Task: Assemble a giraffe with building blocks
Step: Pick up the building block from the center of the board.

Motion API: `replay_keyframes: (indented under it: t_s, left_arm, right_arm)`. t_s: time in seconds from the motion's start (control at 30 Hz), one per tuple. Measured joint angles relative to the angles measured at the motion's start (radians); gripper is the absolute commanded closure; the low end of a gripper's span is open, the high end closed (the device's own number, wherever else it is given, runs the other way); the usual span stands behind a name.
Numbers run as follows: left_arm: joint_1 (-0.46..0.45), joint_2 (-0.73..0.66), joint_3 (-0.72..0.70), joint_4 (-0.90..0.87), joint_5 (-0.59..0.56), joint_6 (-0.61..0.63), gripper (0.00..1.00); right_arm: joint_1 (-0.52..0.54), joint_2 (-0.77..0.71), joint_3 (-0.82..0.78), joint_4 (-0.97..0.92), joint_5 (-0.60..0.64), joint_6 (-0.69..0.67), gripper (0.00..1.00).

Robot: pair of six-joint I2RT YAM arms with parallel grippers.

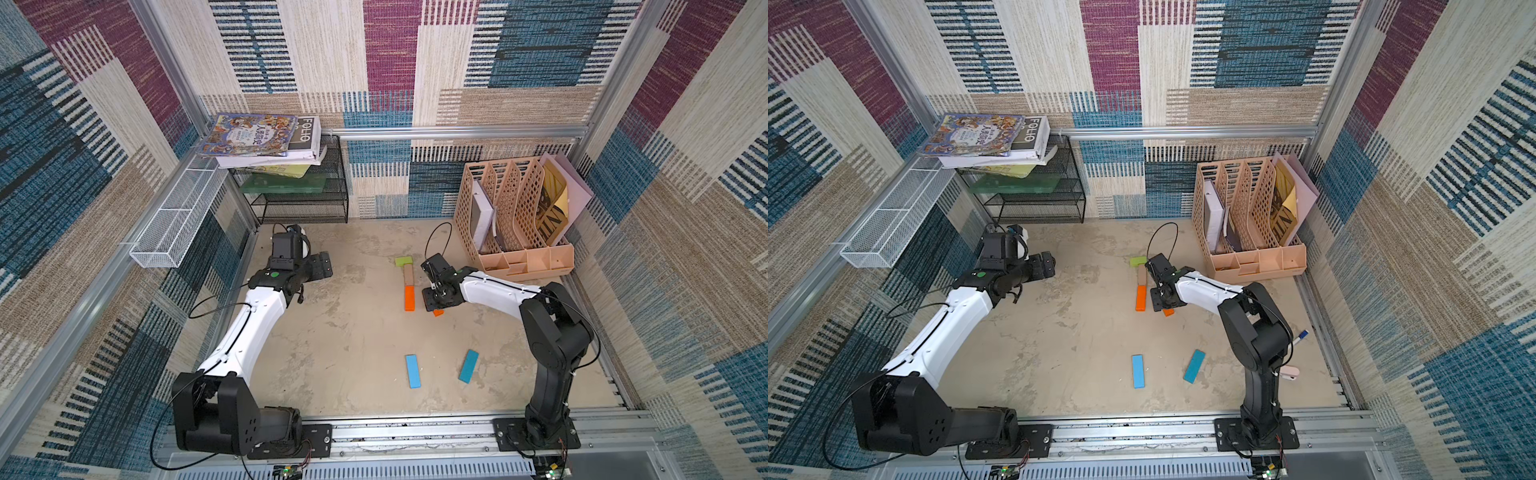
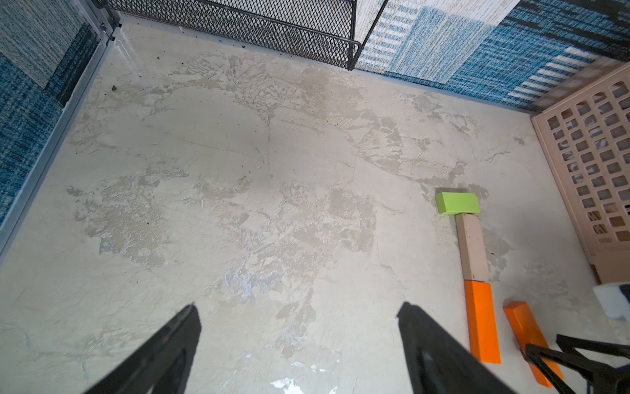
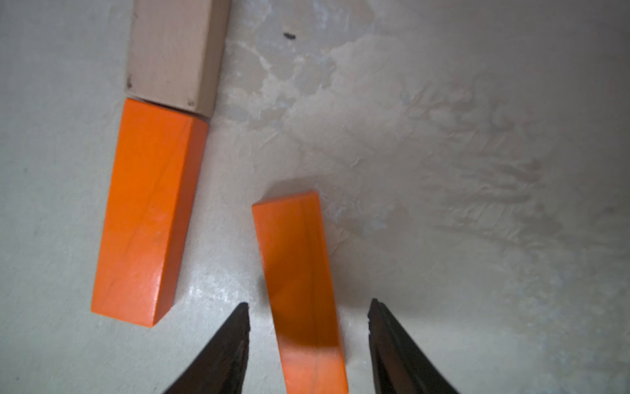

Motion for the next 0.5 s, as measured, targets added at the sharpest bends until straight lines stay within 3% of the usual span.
replay_keyframes:
  t_s: [0.33,0.37,0.4,0.47,0.5]
  left_arm:
    - [0.0,0.001,0.0,0.0,0.0,0.0,0.05]
    - [0.0,0.002,0.0,0.0,0.0,0.0,0.05]
    - [0.0,0.002,0.0,0.0,0.0,0.0,0.05]
    - [0.0,0.002,0.0,0.0,0.0,0.0,0.05]
    - [0.0,0.002,0.0,0.0,0.0,0.0,0.05]
  right_arm:
    - [-0.012,0.014,-0.026,0.026,-0.005,0.0,0.52]
    - [-0.016,0.014,-0.027,0.029,-0.008,0.0,0.56]
    - [-0.023,0.017,-0.027,0.034,-0.011,-0.003,0.72]
    - [-0.039,0.023,-0.025,0.05,-0.021,-0.006,0.91]
    - [-0.05,0.024,-0.021,0.057,-0.031,-0.01,0.93]
